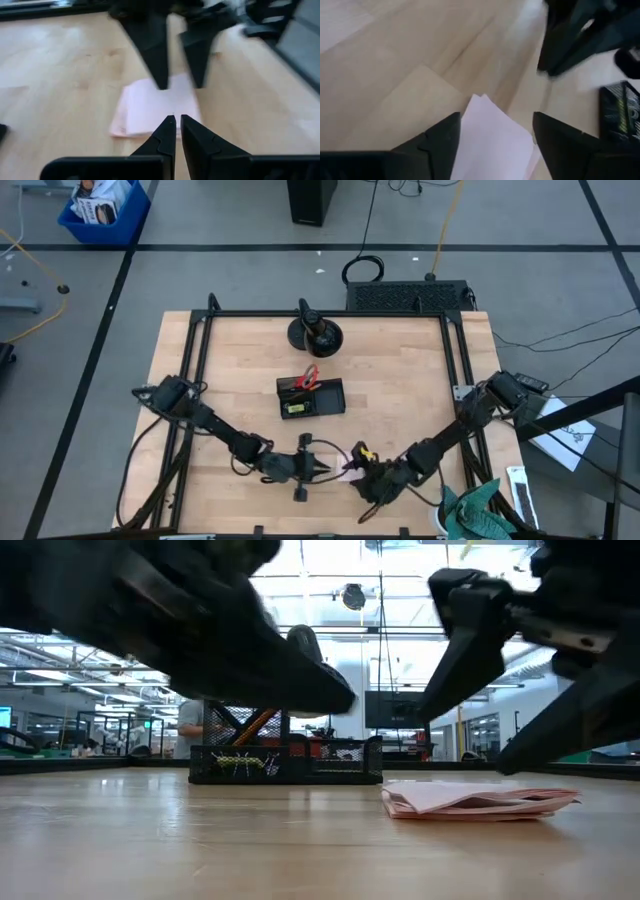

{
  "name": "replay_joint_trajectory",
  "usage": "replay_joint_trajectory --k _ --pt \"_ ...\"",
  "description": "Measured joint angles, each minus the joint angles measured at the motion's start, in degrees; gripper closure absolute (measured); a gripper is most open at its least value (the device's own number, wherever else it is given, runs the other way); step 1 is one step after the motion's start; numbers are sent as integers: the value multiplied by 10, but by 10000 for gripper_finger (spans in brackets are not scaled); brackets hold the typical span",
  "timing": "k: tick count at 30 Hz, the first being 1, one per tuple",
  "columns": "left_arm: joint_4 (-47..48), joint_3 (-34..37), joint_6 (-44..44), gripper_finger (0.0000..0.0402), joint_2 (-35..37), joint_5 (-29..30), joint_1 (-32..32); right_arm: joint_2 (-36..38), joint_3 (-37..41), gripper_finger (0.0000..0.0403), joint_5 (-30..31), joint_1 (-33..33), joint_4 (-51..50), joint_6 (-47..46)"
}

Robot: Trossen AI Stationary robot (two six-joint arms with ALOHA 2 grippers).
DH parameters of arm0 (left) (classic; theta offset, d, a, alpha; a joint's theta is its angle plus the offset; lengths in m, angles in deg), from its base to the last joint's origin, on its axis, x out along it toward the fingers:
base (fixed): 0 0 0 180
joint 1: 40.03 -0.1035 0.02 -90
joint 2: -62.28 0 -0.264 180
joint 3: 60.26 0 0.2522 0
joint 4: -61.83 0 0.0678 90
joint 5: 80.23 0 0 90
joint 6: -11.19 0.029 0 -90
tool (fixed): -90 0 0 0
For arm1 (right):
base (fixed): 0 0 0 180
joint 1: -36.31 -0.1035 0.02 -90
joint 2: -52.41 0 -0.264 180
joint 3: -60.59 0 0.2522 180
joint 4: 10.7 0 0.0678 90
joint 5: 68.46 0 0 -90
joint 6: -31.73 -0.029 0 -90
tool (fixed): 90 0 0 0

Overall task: Pick and place office supplies into organizer
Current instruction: Put the pink sticky notes into the black desk organizer

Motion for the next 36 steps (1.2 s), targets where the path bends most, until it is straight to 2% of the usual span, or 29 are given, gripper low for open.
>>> replay_joint_trajectory --k 6,9,14,19,26,29,36 --pt "43 -60 9 366 -26 34 -23 0 -17 128 32 -31 -56 -84" --pt "69 -79 -8 366 -26 33 -34 0 -17 124 32 -43 -94 -127" --pt "137 -103 -35 366 -26 -2 -47 0 -17 127 38 -58 -128 -178" --pt "144 -104 -35 366 -31 -10 -49 0 -17 128 79 -69 -126 -188" --pt "157 -104 -34 366 -31 -12 -49 -10 -17 128 78 -64 -126 -196" --pt "151 -104 -35 366 -36 -32 -47 -24 -17 128 72 -63 -122 -198" --pt "140 -103 -33 366 -57 -40 -46 -41 -19 129 95 -64 -116 -189"
